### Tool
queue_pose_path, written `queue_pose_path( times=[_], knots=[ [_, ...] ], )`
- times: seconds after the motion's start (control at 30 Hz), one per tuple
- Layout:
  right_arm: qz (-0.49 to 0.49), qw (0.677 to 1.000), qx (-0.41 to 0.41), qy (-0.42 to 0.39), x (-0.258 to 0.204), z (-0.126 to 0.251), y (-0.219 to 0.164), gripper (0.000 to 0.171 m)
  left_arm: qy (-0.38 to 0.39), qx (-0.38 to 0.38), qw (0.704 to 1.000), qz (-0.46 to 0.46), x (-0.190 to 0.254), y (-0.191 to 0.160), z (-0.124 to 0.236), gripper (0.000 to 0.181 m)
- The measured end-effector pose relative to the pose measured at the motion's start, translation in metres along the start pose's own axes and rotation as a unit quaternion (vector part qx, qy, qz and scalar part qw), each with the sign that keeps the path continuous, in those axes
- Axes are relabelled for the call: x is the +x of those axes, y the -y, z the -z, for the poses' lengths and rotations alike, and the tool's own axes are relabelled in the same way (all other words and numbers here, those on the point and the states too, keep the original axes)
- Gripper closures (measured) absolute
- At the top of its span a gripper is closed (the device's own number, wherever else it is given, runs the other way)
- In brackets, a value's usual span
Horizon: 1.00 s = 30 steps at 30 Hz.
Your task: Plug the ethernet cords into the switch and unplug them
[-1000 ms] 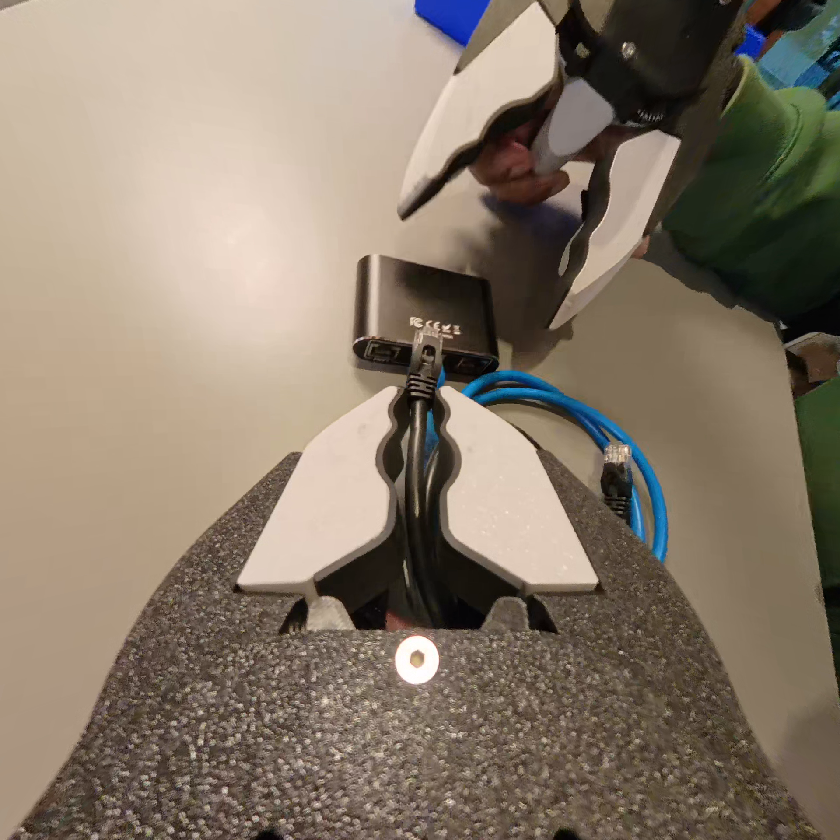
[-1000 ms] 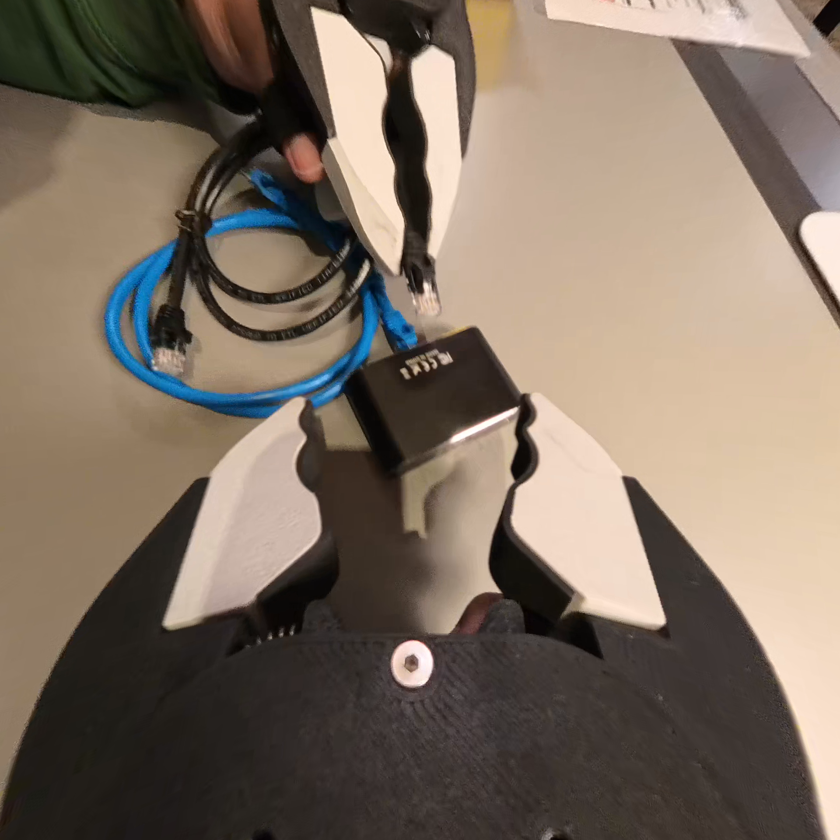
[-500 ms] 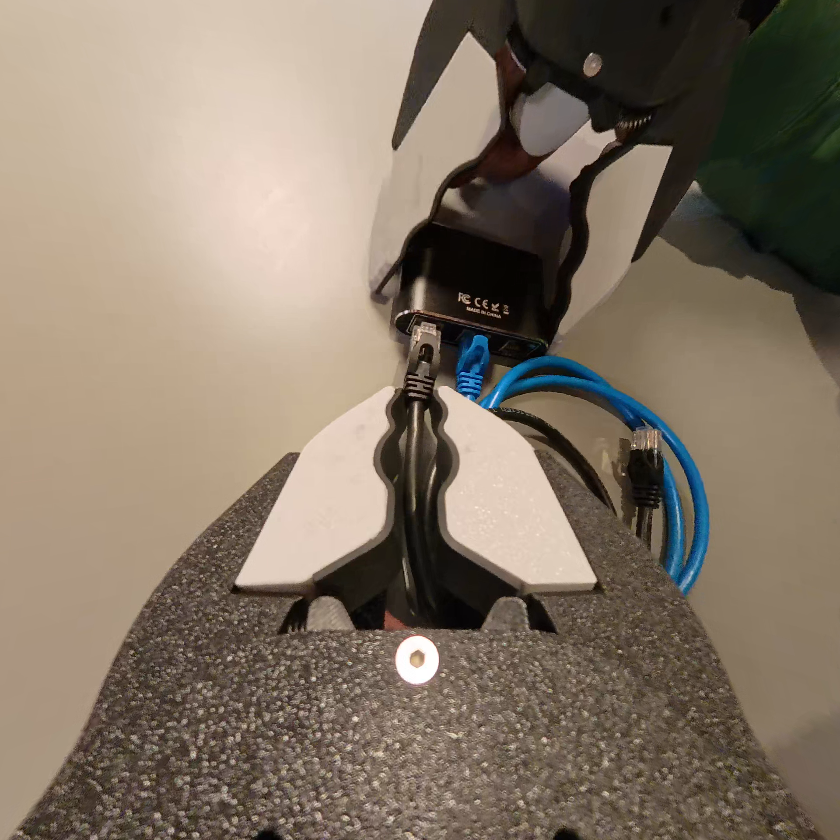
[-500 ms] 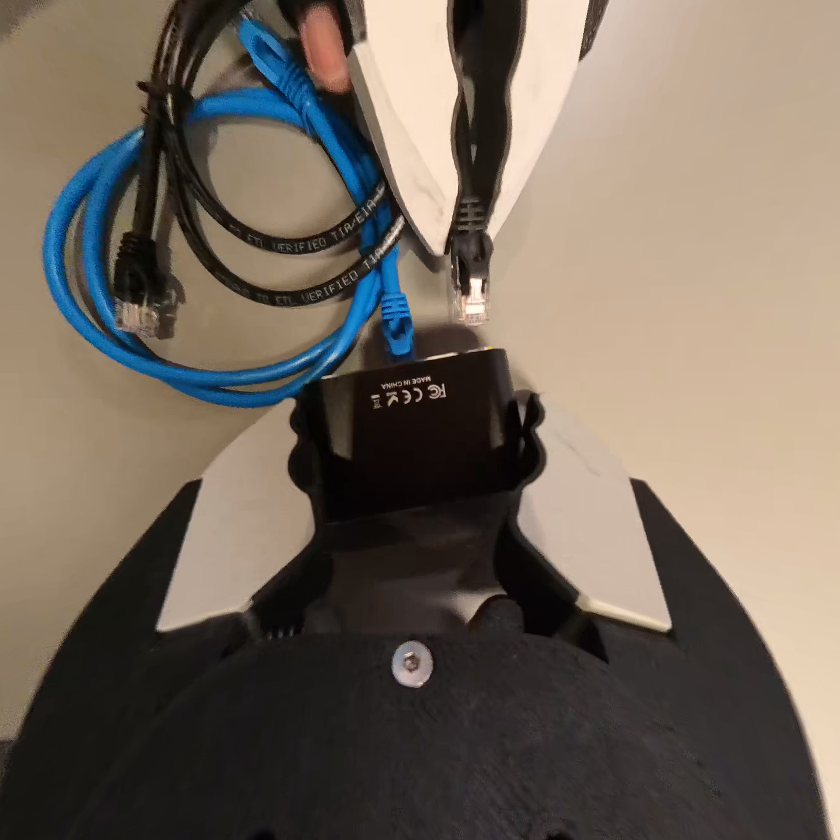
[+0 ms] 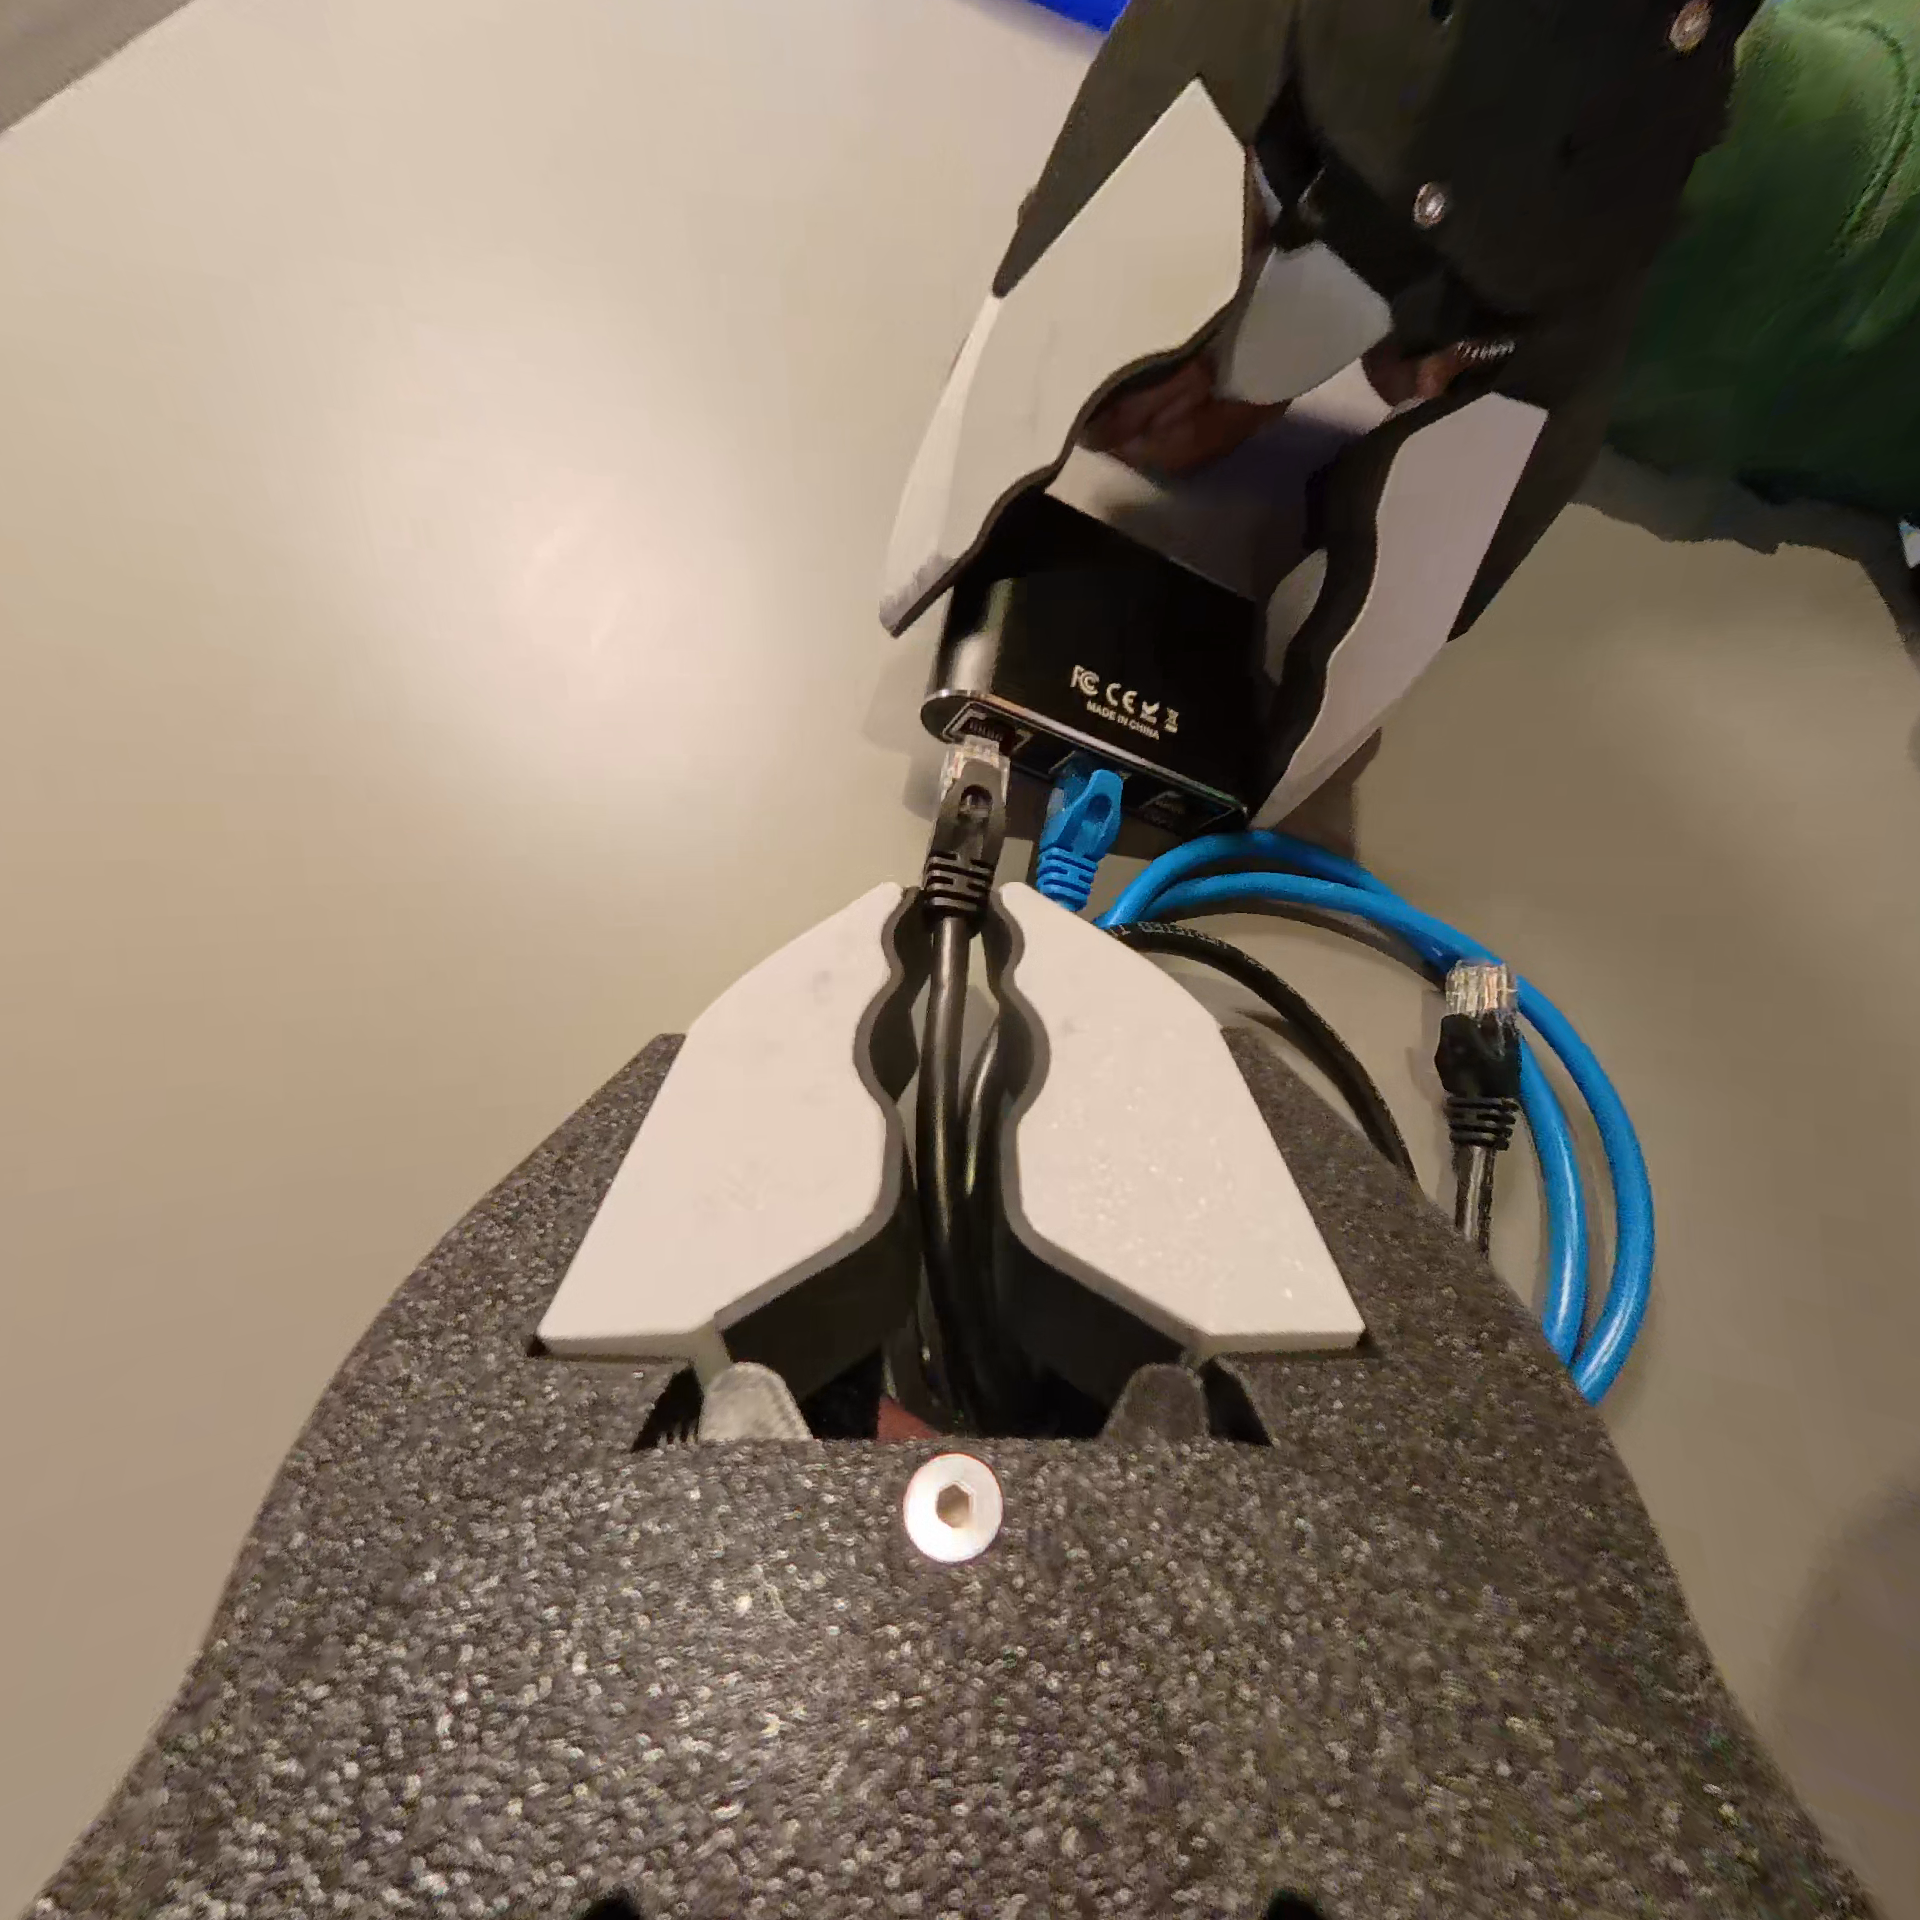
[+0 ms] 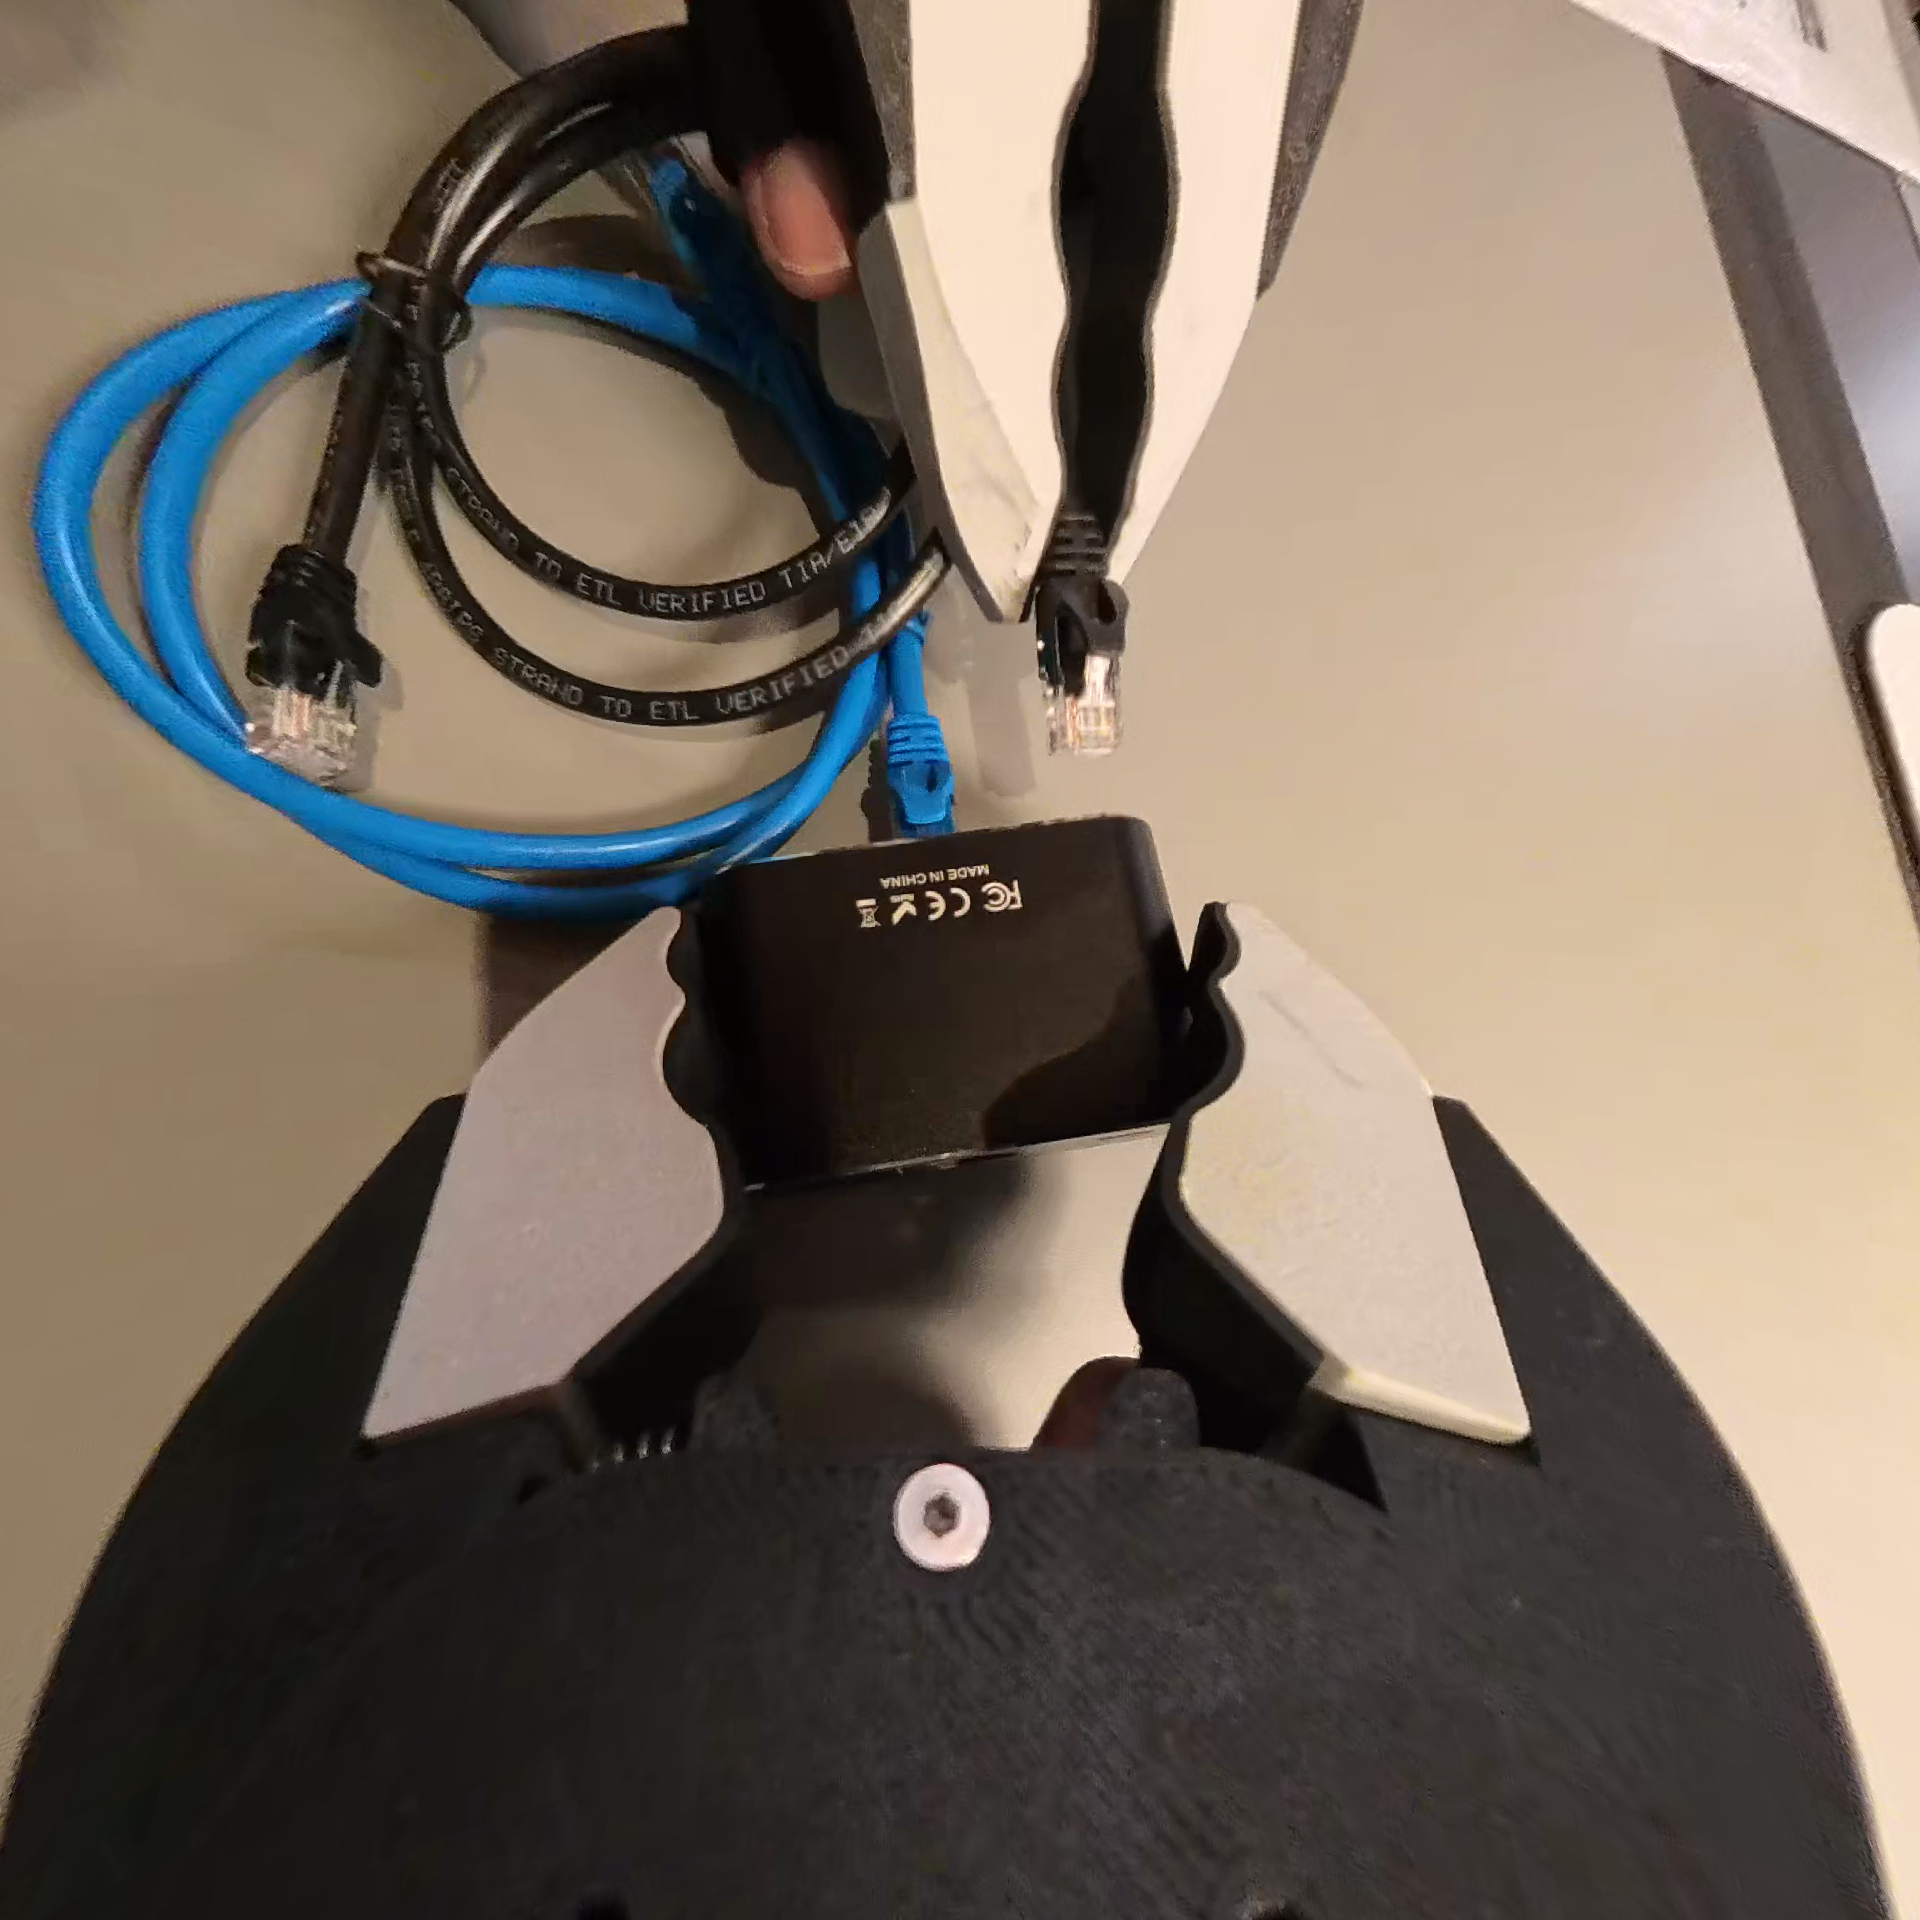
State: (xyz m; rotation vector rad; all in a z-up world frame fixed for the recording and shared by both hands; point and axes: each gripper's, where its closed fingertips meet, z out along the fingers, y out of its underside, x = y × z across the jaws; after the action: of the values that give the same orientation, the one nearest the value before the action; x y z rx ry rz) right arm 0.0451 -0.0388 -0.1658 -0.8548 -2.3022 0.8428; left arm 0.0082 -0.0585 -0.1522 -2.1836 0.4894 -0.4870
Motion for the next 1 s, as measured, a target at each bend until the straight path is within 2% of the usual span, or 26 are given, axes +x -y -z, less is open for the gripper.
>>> queue_pose_path(
  times=[0.33,0.67,0.87,0.93,1.0],
  knots=[
    [0.007,1.000,-0.002,-0.011,-0.016,0.002,0.005,0.083,-0.026,-0.033,0.999,-0.018,0.018,-0.006,-0.011,0.171],
    [-0.071,0.996,-0.036,0.026,-0.018,0.006,-0.009,0.084,-0.006,-0.055,0.998,-0.028,0.017,-0.010,-0.018,0.171],
    [-0.125,0.990,-0.046,0.044,-0.007,0.027,-0.038,0.067,-0.003,-0.054,0.998,-0.031,0.017,-0.010,-0.018,0.171],
    [-0.144,0.986,-0.042,0.074,-0.008,0.027,-0.037,0.066,-0.002,-0.053,0.998,-0.032,0.017,-0.010,-0.018,0.171],
    [-0.122,0.987,-0.059,0.092,-0.012,0.022,-0.039,0.065,-0.002,-0.053,0.998,-0.033,0.017,-0.010,-0.018,0.171]
  ],
)
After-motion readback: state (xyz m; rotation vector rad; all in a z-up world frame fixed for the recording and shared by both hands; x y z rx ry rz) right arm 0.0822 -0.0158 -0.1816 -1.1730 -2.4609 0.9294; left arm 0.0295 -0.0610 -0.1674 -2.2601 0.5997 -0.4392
